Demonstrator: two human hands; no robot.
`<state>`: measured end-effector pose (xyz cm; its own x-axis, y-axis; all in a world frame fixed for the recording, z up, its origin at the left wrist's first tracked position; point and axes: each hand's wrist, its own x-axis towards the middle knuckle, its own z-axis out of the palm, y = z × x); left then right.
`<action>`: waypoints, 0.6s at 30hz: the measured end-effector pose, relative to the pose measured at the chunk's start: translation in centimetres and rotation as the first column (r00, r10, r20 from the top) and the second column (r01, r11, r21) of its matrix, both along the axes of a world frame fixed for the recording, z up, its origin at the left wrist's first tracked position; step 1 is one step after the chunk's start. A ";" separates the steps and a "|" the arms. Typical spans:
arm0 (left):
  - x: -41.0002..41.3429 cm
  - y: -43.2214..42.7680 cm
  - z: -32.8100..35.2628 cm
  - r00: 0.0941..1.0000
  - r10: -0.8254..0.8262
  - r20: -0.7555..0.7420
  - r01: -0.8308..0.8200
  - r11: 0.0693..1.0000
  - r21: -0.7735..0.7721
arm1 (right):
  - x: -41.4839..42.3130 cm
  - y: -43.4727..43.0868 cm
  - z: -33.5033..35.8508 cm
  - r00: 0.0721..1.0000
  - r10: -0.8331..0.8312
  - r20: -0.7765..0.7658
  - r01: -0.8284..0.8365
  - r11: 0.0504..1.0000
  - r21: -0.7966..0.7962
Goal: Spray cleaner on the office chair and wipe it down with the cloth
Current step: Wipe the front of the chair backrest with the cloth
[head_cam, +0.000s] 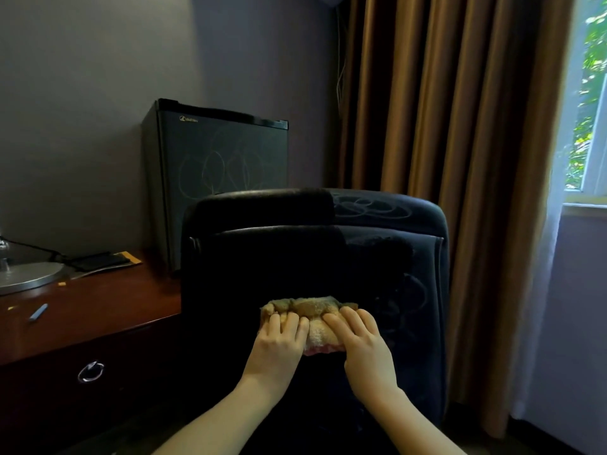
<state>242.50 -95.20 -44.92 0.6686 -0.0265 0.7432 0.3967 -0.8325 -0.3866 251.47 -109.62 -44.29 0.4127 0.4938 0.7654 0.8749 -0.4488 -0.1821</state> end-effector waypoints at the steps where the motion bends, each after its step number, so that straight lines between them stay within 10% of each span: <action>1: 0.0 0.0 -0.1 1.000 -0.002 0.004 0.002 1.000 0.007 | 0.0 0.0 -0.2 1.000 -0.002 -0.002 0.002 1.000 -0.002; 18: -1.1 -0.6 0.5 0.993 -0.035 -0.117 0.031 0.999 -0.035 | 0.1 -1.3 0.2 0.995 0.044 0.094 -0.036 0.995 -0.093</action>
<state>241.36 -95.79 -44.44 0.7505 -0.0270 0.6604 0.3220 -0.8576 -0.4010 251.60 -110.91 -44.06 0.3177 0.5777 0.7519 0.9040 -0.4239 -0.0563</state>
